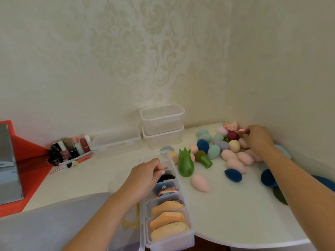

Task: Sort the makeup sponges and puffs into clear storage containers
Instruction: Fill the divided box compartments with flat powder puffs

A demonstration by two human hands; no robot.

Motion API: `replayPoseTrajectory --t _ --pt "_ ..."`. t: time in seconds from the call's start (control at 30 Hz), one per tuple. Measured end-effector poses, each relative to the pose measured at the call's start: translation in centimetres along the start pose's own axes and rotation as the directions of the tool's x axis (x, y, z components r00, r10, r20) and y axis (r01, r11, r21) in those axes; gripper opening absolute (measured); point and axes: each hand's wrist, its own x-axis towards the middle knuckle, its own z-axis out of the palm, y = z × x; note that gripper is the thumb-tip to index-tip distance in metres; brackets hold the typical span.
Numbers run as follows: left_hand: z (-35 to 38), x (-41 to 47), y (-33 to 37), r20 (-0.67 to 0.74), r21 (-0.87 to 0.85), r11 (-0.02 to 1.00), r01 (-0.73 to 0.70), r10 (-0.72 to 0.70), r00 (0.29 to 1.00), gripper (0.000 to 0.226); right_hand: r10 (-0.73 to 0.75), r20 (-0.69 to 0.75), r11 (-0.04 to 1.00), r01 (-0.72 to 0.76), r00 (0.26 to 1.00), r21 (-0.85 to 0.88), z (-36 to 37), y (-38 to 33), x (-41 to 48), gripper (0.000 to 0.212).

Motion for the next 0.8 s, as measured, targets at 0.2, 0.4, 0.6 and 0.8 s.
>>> replayPoseTrajectory --t 0.2,0.4,0.6,0.8 --pt "0.3 0.1 -0.3 -0.015 -0.019 1.000 0.011 -0.011 1.000 0.011 -0.087 -0.205 0.943 0.147 0.975 0.300 -3.4 -3.2 -2.1 0.022" --pt "0.6 0.3 -0.5 -0.018 -0.011 0.999 0.052 -0.052 0.998 0.012 -0.246 0.126 0.751 0.107 0.961 0.652 -6.7 -8.4 -6.3 0.013" --pt "0.2 0.2 -0.2 0.030 0.011 1.000 0.022 -0.022 0.999 0.026 -0.514 0.265 0.691 0.210 0.816 0.692 -5.8 -13.2 -11.5 0.012" --pt "0.1 -0.1 0.0 0.004 -0.072 0.995 0.066 -0.066 0.998 0.022 -0.695 0.251 0.716 0.621 0.673 0.317 -1.7 -16.1 -14.7 0.017"
